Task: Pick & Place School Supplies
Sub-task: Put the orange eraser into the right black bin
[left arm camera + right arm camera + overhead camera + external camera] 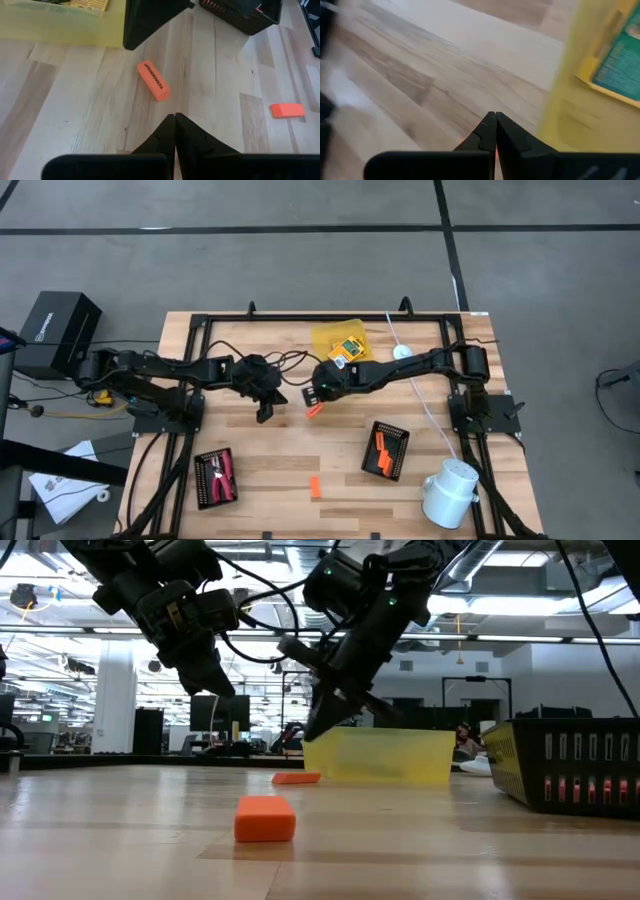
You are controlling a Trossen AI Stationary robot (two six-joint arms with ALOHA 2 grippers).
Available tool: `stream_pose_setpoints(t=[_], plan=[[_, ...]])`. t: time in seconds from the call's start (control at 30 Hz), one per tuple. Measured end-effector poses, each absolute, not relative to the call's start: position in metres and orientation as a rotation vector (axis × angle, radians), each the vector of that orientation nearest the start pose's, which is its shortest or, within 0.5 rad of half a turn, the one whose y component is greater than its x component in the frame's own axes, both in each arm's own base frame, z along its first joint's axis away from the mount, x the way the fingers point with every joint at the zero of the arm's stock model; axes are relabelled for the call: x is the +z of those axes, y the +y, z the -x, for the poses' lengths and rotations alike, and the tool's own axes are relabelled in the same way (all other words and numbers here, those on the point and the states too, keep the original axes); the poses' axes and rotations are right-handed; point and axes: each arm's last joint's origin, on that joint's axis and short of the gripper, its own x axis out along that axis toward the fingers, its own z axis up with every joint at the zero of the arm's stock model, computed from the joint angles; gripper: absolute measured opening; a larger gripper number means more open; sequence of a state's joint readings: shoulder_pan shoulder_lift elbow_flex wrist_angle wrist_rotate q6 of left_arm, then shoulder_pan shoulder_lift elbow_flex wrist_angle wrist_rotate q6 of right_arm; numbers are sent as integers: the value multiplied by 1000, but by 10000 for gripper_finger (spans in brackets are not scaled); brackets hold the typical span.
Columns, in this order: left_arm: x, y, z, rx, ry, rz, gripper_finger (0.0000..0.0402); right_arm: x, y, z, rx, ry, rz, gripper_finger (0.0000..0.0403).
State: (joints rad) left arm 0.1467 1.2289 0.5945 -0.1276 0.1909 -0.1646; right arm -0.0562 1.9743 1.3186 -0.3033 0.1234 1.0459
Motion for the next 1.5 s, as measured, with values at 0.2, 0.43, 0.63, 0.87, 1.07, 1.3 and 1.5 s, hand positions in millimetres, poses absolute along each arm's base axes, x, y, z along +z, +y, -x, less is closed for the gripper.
stream_pose_setpoints(t=[0.2, 0.43, 0.63, 0.87, 1.07, 1.3, 1.5], plan=[[189, 29, -232, 20, 758, 285, 0, 161, -30, -401, -688, 876, -890, 0], [189, 28, -232, 1, 761, 294, 0, 155, -39, -388, -757, 996, -845, 0], [189, 28, -232, -4, 760, 293, 0, 154, -46, -387, -774, 996, -847, 0], [189, 28, -232, -5, 760, 292, 0, 189, -27, -396, -628, 808, -869, 0], [189, 28, -232, -13, 758, 270, 0, 199, 3, -394, -616, 776, -910, 0], [188, 35, -231, 13, 756, 278, 0, 180, 28, -397, -635, 809, -963, 0], [186, 59, -224, 115, 769, 302, 0, 162, 31, -412, -635, 749, -1017, 0]])
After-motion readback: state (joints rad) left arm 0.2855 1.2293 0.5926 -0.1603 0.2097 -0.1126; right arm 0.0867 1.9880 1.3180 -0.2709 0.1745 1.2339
